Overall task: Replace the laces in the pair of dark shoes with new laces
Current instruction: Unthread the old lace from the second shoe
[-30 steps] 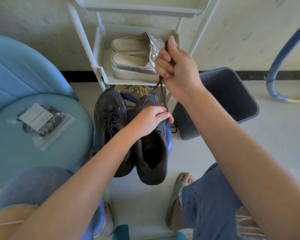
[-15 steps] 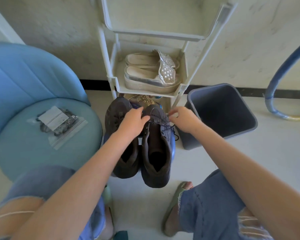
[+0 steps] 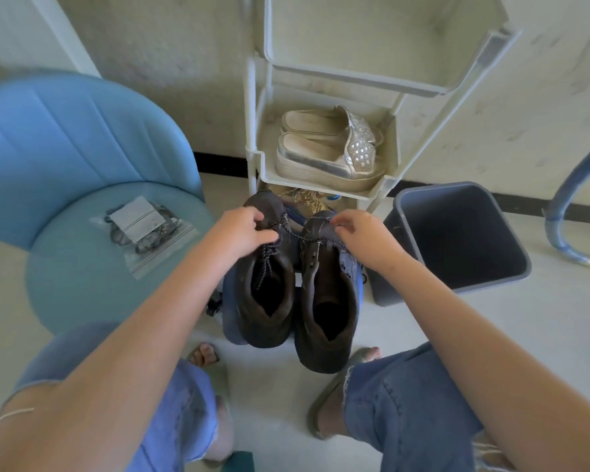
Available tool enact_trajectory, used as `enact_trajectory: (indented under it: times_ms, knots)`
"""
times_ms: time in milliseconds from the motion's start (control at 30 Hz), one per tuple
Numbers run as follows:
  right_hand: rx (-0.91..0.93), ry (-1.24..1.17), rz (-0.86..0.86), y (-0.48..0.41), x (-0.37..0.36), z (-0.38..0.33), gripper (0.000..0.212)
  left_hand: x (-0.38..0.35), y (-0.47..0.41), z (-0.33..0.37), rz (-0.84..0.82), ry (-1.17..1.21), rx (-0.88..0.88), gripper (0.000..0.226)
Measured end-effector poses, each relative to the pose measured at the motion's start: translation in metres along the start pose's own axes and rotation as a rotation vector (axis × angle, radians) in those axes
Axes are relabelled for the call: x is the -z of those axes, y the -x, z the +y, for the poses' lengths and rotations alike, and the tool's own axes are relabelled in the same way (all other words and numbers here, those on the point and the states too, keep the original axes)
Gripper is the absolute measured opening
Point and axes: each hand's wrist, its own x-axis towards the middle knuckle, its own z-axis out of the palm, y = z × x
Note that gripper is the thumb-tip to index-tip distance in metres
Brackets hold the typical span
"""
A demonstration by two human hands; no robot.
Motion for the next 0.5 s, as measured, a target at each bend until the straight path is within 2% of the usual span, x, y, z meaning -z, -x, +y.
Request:
enact_trajectory:
  times_ms: [67,167,233,367,400,500]
  knots:
    - [0.066,-0.016,-0.008,-0.005,-0.007,-0.016,0.03,-0.007,0.003,-0.008,-0.096,-0.087,0.004,0.08]
    - [0.133,-0.067,-0.081,-0.008,-0.018,-0.037,0.025,-0.012,0.006,-0.017,-0.128,-0.136,0.005,0.079]
    - [0.157,-0.049,-0.159,-0.009,-0.023,-0.043,0.022,-0.011,0.004,-0.019,-0.11,-0.079,0.003,0.065]
    - [0.222,0.016,-0.271,-0.016,-0.033,-0.049,0.02,-0.004,0.005,-0.02,-0.064,0.08,0.024,0.016]
    - [0.231,0.018,-0.292,-0.018,-0.035,-0.05,0.018,-0.002,0.005,-0.02,-0.049,0.097,0.025,0.01]
    - [0.246,-0.015,-0.335,-0.025,-0.043,-0.052,0.019,0.002,0.004,-0.022,-0.082,0.24,0.036,0.011]
